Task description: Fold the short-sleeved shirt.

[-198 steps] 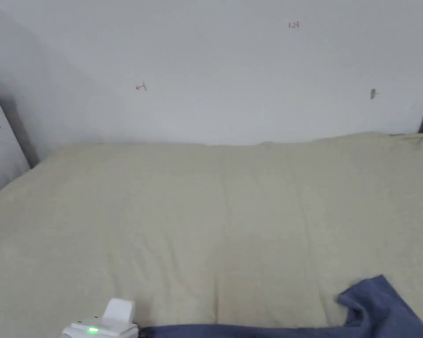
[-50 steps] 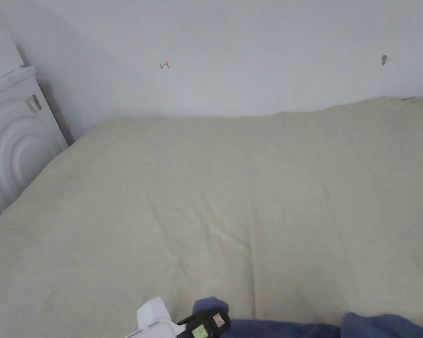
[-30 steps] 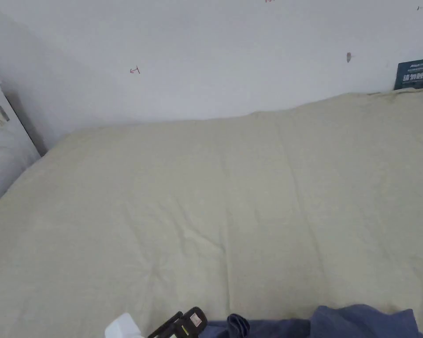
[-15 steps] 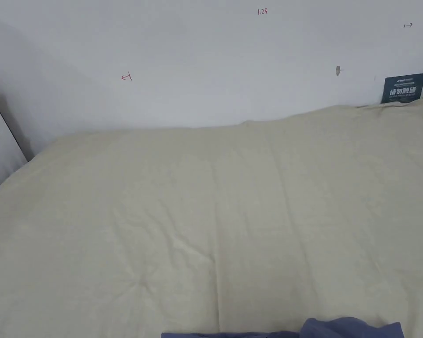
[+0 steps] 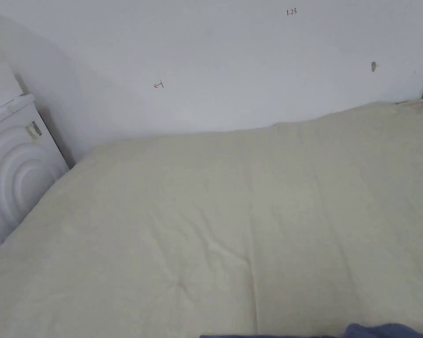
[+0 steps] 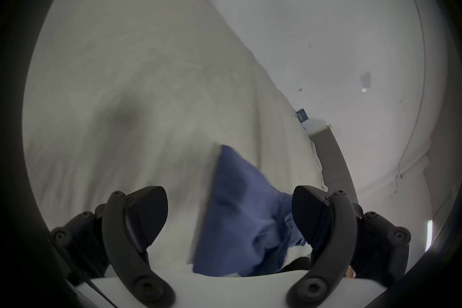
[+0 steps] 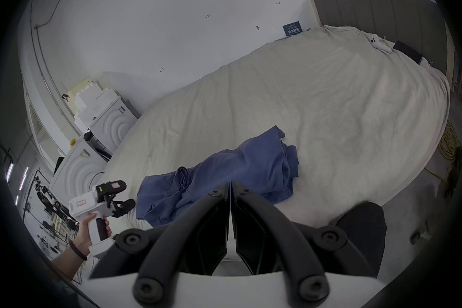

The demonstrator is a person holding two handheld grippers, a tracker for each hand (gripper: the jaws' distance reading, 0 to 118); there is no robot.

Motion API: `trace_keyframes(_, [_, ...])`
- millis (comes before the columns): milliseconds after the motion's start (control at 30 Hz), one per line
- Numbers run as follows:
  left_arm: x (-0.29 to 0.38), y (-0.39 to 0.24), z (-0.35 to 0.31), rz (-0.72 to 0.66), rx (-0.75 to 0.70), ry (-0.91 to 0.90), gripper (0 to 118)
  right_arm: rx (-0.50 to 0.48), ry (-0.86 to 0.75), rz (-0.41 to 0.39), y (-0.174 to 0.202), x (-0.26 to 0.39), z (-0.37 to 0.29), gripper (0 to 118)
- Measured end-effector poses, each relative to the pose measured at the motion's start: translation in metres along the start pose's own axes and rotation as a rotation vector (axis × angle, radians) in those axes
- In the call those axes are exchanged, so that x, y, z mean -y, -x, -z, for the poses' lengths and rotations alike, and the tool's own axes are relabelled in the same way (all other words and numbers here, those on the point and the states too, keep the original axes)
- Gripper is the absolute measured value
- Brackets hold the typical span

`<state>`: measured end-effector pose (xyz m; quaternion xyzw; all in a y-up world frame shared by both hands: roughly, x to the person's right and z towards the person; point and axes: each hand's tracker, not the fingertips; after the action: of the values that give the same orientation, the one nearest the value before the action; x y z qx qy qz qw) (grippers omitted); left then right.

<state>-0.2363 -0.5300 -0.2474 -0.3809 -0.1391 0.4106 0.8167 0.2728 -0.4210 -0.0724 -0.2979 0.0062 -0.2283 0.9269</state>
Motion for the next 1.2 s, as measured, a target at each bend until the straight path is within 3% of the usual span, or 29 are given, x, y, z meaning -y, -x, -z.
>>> trace_keyframes(100, [0.018,-0.003,0.015,-0.02,0.115,-0.034,103,-0.001,0.013,-0.013,0.004,-0.002,-0.001,2])
trace_keyframes(167, [0.035,-0.044,0.02,-0.075,0.186,0.003,90,0.001,0.011,-0.021,0.007,-0.003,-0.005,2])
trace_keyframes(200, [0.039,-0.044,0.027,-0.15,0.238,0.049,78,0.003,0.007,-0.021,0.009,-0.004,-0.006,2])
trace_keyframes(267, [0.041,-0.042,0.034,-0.206,0.203,0.068,24,0.002,0.003,-0.022,0.008,-0.005,-0.007,2])
trace_keyframes(300, [0.038,-0.04,0.031,-0.204,0.171,0.051,20,0.005,0.001,-0.023,0.008,-0.005,-0.008,2])
trace_keyframes(400, [0.042,-0.021,0.029,-0.302,0.215,0.051,19,0.01,-0.005,-0.023,0.006,-0.005,-0.01,2])
trace_keyframes(567, [-0.002,-0.015,-0.009,-0.275,0.25,-0.04,12,0.018,-0.001,-0.013,0.004,-0.005,-0.01,2])
trace_keyframes(733, [-0.056,-0.036,-0.073,0.014,0.064,-0.061,11,0.013,0.002,-0.021,0.002,-0.004,-0.006,2])
trace_keyframes(800, [-0.062,-0.048,-0.087,0.043,0.056,-0.112,11,0.007,-0.002,-0.001,0.0,-0.002,0.0,2])
trace_keyframes(867, [-0.055,-0.081,-0.086,0.196,0.048,-0.102,11,0.002,0.008,0.021,0.0,-0.001,0.005,2])
trace_keyframes(1000, [-0.016,-0.134,-0.041,0.313,0.103,-0.049,11,-0.01,0.021,0.012,0.006,0.0,0.006,2])
trace_keyframes(1200, [0.077,-0.187,0.082,0.427,0.151,0.183,11,0.021,0.001,-0.011,0.003,0.002,-0.01,2])
